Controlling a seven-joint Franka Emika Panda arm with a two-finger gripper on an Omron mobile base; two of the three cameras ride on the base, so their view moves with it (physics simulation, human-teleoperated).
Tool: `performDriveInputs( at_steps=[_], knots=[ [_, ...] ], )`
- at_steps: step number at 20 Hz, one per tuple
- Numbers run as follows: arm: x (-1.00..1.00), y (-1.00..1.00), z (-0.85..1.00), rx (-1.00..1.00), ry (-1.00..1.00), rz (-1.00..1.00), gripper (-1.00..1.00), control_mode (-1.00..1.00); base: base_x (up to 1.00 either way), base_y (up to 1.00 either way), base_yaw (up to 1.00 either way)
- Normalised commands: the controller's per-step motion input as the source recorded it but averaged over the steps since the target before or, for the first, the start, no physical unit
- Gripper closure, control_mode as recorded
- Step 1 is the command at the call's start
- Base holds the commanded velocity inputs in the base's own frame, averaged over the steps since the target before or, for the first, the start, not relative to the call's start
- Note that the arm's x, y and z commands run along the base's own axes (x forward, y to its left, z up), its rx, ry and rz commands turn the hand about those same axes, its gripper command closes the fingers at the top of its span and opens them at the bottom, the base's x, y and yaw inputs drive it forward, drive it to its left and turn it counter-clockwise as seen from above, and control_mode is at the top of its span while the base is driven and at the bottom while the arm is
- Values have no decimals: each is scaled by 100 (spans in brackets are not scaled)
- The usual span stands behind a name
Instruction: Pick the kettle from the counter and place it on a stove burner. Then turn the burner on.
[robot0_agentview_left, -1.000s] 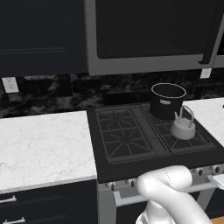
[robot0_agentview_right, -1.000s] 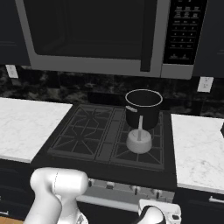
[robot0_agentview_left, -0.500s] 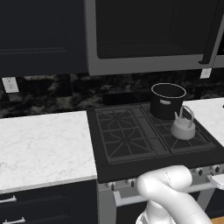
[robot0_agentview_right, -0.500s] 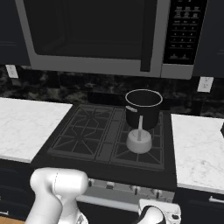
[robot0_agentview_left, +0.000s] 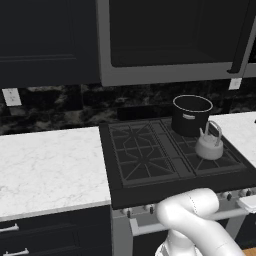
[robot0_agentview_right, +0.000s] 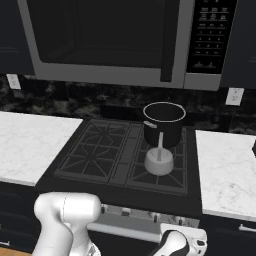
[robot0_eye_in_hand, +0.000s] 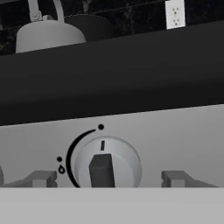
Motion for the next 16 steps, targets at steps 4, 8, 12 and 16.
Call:
performDriveInputs(
  at_steps=[4, 8, 12, 16],
  knots=[
    [3, 0, 0, 0, 0, 0, -100, -100, 0, 0, 0],
    [0, 0, 0, 0, 0, 0, 100, -100, 0, 0, 0],
    [0, 0, 0, 0, 0, 0, 100, -100, 0, 0, 0],
    [0, 0, 0, 0, 0, 0, 100, -100, 0, 0, 0]
  ],
)
